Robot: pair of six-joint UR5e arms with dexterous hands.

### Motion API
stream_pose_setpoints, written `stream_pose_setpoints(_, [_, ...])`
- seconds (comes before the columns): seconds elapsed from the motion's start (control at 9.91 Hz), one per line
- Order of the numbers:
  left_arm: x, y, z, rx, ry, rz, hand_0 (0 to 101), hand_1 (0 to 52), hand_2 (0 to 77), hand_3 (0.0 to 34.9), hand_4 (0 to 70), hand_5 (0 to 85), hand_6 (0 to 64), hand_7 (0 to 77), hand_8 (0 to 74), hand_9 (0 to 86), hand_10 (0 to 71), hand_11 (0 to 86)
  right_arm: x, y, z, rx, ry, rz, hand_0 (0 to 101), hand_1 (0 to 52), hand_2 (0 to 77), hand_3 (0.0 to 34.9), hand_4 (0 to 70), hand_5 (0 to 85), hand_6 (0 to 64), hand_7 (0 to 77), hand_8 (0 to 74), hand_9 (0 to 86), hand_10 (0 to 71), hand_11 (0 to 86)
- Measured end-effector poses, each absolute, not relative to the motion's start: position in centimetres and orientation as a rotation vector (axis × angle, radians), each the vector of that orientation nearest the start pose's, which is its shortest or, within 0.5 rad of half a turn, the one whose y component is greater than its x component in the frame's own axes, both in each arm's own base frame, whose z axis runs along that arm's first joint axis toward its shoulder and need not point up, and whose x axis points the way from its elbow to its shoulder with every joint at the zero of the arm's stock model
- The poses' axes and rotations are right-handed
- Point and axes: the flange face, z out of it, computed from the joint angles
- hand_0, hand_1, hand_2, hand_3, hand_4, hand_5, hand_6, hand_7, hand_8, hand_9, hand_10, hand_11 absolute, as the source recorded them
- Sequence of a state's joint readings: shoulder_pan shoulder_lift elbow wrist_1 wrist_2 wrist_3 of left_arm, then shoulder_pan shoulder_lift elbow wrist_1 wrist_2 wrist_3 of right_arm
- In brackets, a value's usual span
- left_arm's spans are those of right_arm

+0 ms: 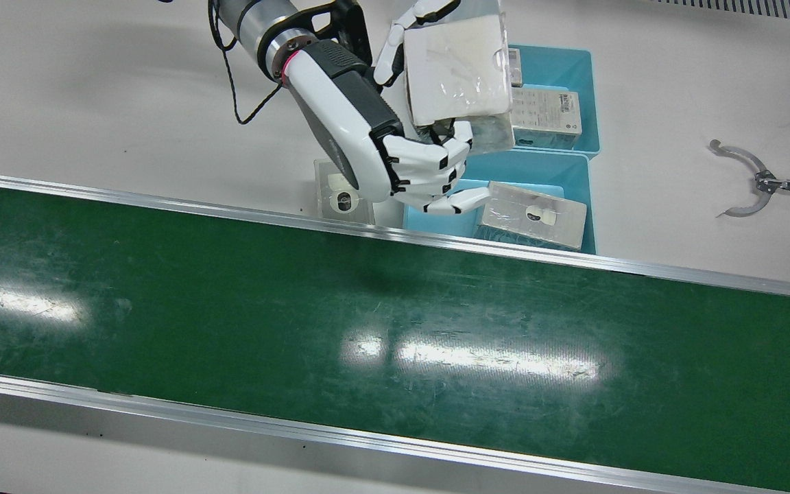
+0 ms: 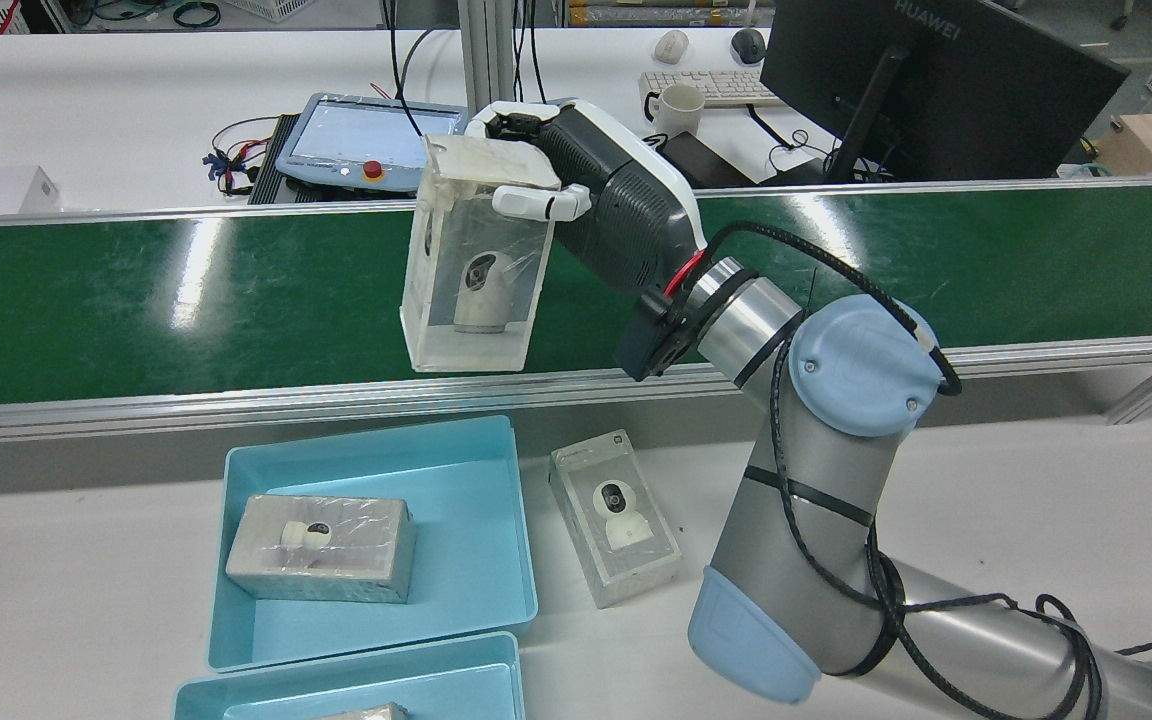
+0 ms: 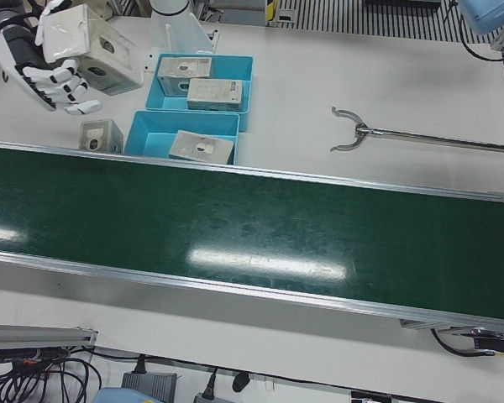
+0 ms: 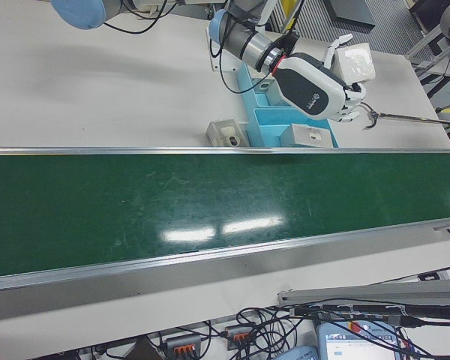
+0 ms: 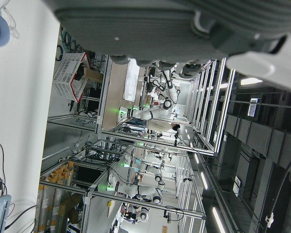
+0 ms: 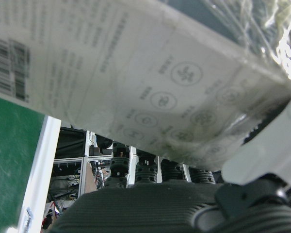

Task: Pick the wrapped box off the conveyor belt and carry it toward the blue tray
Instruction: 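Carry the box toward the blue tray nearer the robot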

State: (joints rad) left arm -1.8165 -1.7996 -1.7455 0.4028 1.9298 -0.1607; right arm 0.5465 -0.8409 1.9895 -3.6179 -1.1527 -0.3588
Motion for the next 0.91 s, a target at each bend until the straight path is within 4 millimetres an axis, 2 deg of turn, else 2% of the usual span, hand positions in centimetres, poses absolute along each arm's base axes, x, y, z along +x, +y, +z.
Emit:
stream_pose_setpoints(0.1, [-22.9, -51.0, 52.2, -0.306, 2.225, -2.244, 0, 0.0, 0.5, 0.0, 0.0, 0.5, 0.0, 0.5, 0.5, 0.0, 0.0, 0.0, -41.6, -43.1, 14.5, 0.714, 2.972, -1.563, 43, 0.0, 28.4, 0.1, 40.4, 54.5, 43.1, 69.3, 48.0, 68.7, 22.4, 31.1])
stream_pose_setpoints(0.3, [-22.9, -51.0, 52.2, -0.306, 2.225, -2.244, 0, 0.0, 0.5, 0.0, 0.0, 0.5, 0.0, 0.5, 0.5, 0.5, 0.0, 0.0, -43.3, -40.8, 15.4, 0.725, 3.009, -1.624, 44, 0.0, 27.8, 0.1, 39.3, 55.6, 43.1, 69.3, 41.5, 62.2, 17.5, 25.1])
stream_pose_setpoints(0.4, [-22.9, -51.0, 52.2, -0.306, 2.225, -2.244, 0, 0.0, 0.5, 0.0, 0.0, 0.5, 0.0, 0.5, 0.5, 0.5, 0.0, 0.0, -43.8, -40.3, 15.7, 0.731, 3.017, -1.642, 46, 0.0, 27.8, 5.7, 38.7, 57.3, 43.1, 69.3, 34.9, 55.1, 14.7, 20.7])
stream_pose_setpoints(0.5, [-22.9, -51.0, 52.2, -0.306, 2.225, -2.244, 0, 0.0, 1.1, 0.0, 0.0, 0.5, 0.0, 0.5, 0.5, 0.0, 0.0, 0.0, -44.3, -39.6, 16.0, 0.746, 3.025, -1.657, 46, 0.0, 27.8, 5.7, 38.7, 57.3, 43.1, 69.3, 34.9, 55.1, 14.7, 20.7])
stream_pose_setpoints(0.61, [-22.9, -51.0, 52.2, -0.306, 2.225, -2.244, 0, 0.0, 0.5, 0.0, 0.0, 0.5, 0.0, 0.5, 0.0, 0.0, 0.5, 0.0, -44.8, -38.9, 16.2, 0.767, 3.030, -1.664, 46, 0.0, 26.7, 15.0, 26.7, 64.9, 43.1, 72.0, 3.8, 29.5, 5.4, 9.3])
stream_pose_setpoints(0.71, [-22.9, -51.0, 52.2, -0.306, 2.225, -2.244, 0, 0.0, 1.1, 0.0, 0.0, 0.5, 0.0, 0.5, 0.5, 0.0, 0.5, 0.0, -45.5, -38.0, 16.5, 0.795, 3.035, -1.671, 46, 0.0, 26.7, 15.0, 26.7, 64.9, 43.1, 72.0, 3.8, 29.5, 5.4, 9.3])
stream_pose_setpoints(0.81, [-22.9, -51.0, 52.2, -0.306, 2.225, -2.244, 0, 0.0, 0.5, 0.0, 0.0, 0.5, 0.0, 0.5, 0.5, 0.0, 0.0, 0.0, -46.1, -37.2, 16.6, 0.820, 3.039, -1.675, 46, 1.6, 23.5, 19.4, 21.3, 57.3, 31.6, 68.2, 0.0, 15.3, 1.6, 4.9])
stream_pose_setpoints(0.91, [-22.9, -51.0, 52.2, -0.306, 2.225, -2.244, 0, 0.0, 0.5, 0.0, 0.0, 0.5, 0.0, 0.5, 0.5, 0.0, 0.0, 0.0, -46.5, -36.7, 16.8, 0.838, 3.042, -1.678, 46, 15.8, 16.9, 23.7, 21.3, 44.7, 24.5, 49.1, 0.0, 1.6, 2.7, 4.4])
